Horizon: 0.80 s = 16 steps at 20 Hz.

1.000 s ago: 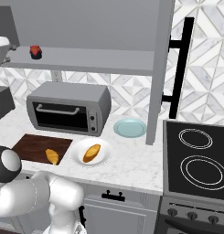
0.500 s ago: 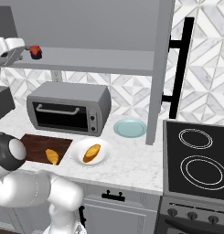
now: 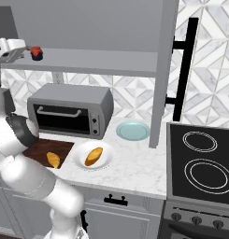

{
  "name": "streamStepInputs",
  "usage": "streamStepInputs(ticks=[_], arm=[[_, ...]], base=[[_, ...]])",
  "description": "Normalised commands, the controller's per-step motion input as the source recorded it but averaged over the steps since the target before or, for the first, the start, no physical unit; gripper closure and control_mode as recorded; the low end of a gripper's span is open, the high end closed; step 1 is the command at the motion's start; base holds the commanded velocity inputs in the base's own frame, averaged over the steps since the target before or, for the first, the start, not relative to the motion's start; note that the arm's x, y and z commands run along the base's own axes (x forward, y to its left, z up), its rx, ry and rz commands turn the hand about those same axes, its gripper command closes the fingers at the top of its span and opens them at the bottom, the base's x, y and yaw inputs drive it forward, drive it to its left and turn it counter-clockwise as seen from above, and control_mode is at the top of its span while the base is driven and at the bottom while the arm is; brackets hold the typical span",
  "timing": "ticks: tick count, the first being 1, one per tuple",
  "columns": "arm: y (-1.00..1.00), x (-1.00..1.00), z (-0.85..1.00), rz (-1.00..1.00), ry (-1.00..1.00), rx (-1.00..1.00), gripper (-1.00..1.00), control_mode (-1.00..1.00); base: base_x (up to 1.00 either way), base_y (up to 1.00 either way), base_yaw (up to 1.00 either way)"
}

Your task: From the different types of pastries on the counter, select a croissant and place it on the cutting board. Then retrieve a jar of jam from the cabinet and place it alongside the croissant on the cutting board.

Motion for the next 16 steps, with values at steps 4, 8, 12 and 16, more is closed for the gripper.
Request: streamStepInputs(ticks=[4, 8, 12, 16], arm=[[0.0, 0.3, 0.03, -0.02, 0.0, 0.0, -1.0, -1.0], [0.0, 0.46, 0.0, 0.0, 0.0, 0.04, -1.0, -1.0], [0.0, 0.42, -0.03, 0.0, 0.0, 0.14, -1.0, -1.0], [0.0, 0.51, -0.13, 0.1, 0.0, 0.37, -1.0, -1.0]], base=[[0.0, 0.0, 0.0], [0.0, 0.0, 0.0], [0.0, 0.0, 0.0], [0.0, 0.0, 0.0]])
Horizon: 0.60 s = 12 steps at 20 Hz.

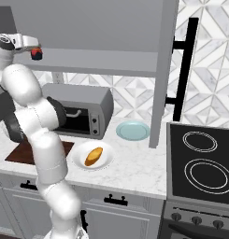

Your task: From the different types of pastries on the counter, select a croissant and place it on the cutting board. Then retrieve a jar of jam from the cabinet and place it alongside the croissant on the cutting board.

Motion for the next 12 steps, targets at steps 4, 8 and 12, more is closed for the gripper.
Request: streamStepInputs(ticks=[4, 8, 12], arm=[[0.0, 0.21, -0.03, 0.03, 0.0, 0.16, -1.0, -1.0], [0.0, 0.04, -0.02, 0.0, 0.01, 0.08, -1.0, -1.0], [0.0, 0.0, -0.1, 0.0, 0.04, 0.07, -1.0, -1.0]], base=[[0.0, 0.0, 0.0], [0.0, 0.0, 0.0], [0.0, 0.0, 0.0]])
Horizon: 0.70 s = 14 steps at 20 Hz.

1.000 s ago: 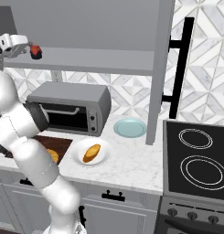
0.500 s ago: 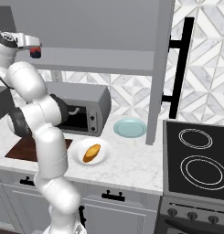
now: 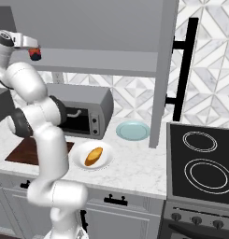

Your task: From the different types of pastries on the counter, select a croissant and place it on the cutting board. Then retrieve a jar of jam from the cabinet and place it alongside the croissant on the cutting board.

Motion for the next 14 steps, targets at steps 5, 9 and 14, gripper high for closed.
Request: streamStepInputs(ticks=[5, 9, 14], arm=[[-0.01, 0.0, -0.1, -0.02, 0.0, 0.02, -1.0, -1.0], [-0.13, 0.0, -0.05, -0.03, 0.0, 0.0, -1.0, -1.0], [-0.3, 0.0, -0.07, -0.03, 0.0, 0.0, -1.0, -1.0]], base=[[0.0, 0.0, 0.0], [0.0, 0.0, 0.0], [0.0, 0.0, 0.0]])
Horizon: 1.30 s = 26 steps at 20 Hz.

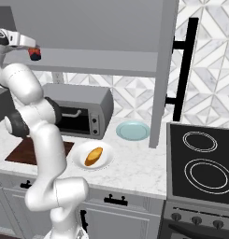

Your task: From the different types of pastries on the counter, select a croissant and place it on the cutting board. Then retrieve a jar of jam from the cabinet and place it alongside the croissant on the cutting board.

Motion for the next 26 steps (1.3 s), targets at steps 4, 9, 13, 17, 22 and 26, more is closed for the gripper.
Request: streamStepInputs(ticks=[4, 9, 13, 17, 22, 26], arm=[[-0.27, 0.0, -0.16, -0.03, -0.01, 0.0, -1.0, -1.0], [0.0, 0.0, -0.54, -0.01, 0.01, 0.0, 1.0, -1.0], [0.0, 0.0, -0.39, 0.0, 0.01, 0.0, 1.0, -1.0], [0.0, 0.0, 0.03, 0.0, 0.0, 0.03, 1.0, -1.0], [0.0, -0.21, 0.51, 0.0, -0.07, 0.09, 1.0, -1.0], [0.0, -0.8, 0.34, 0.0, -0.16, 0.03, 1.0, -1.0]], base=[[0.0, 0.0, 0.0], [0.0, 0.0, 0.0], [0.0, 0.0, 0.0], [0.0, 0.0, 0.0], [0.0, 0.0, 0.0], [0.0, 0.0, 0.0]])
